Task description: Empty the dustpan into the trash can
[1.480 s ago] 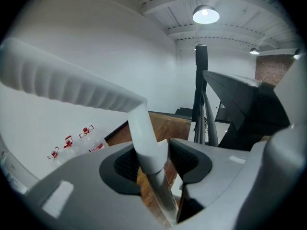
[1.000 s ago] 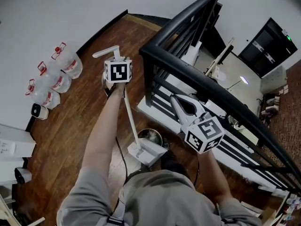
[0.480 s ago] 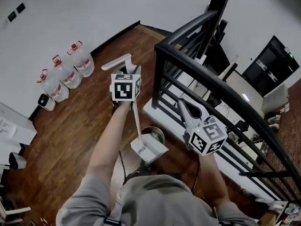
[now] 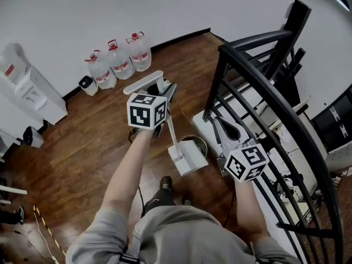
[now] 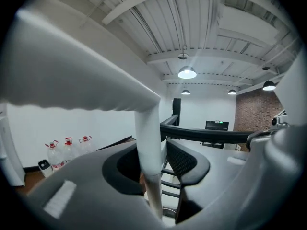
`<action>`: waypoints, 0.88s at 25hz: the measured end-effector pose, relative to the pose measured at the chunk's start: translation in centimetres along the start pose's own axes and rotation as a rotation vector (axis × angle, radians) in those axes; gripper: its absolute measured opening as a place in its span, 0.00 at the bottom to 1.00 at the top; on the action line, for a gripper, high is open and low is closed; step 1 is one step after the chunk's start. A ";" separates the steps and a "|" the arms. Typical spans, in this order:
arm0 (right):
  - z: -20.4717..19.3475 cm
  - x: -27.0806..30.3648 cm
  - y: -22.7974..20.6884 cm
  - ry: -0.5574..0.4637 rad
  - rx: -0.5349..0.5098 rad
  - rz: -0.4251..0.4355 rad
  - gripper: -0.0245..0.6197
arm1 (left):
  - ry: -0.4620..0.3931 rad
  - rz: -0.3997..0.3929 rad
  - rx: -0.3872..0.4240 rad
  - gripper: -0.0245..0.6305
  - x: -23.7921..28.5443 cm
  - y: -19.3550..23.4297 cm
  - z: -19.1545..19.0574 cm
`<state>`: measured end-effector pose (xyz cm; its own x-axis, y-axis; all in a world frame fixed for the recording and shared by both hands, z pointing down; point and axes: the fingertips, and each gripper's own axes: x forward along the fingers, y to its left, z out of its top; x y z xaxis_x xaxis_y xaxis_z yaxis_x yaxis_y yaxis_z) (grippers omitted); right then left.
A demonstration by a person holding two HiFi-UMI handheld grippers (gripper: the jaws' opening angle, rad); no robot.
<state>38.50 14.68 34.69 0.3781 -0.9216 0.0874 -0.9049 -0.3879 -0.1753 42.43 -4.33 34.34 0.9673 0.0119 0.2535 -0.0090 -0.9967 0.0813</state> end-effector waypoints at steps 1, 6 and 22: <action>0.2 0.4 1.1 -0.003 -0.008 0.022 0.04 | -0.003 0.010 -0.011 0.26 -1.6 0.4 -0.4; 0.9 2.6 6.5 -0.007 -0.048 0.110 0.04 | -0.029 0.042 -0.033 0.25 -8.6 2.3 -1.9; -1.2 9.6 18.4 0.036 -0.061 0.160 0.04 | -0.096 0.103 -0.038 0.25 -21.9 13.7 -5.5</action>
<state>25.24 -1.26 33.50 0.2220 -0.9701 0.0980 -0.9636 -0.2336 -0.1302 19.76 -17.85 35.27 0.9806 -0.0997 0.1687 -0.1172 -0.9884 0.0969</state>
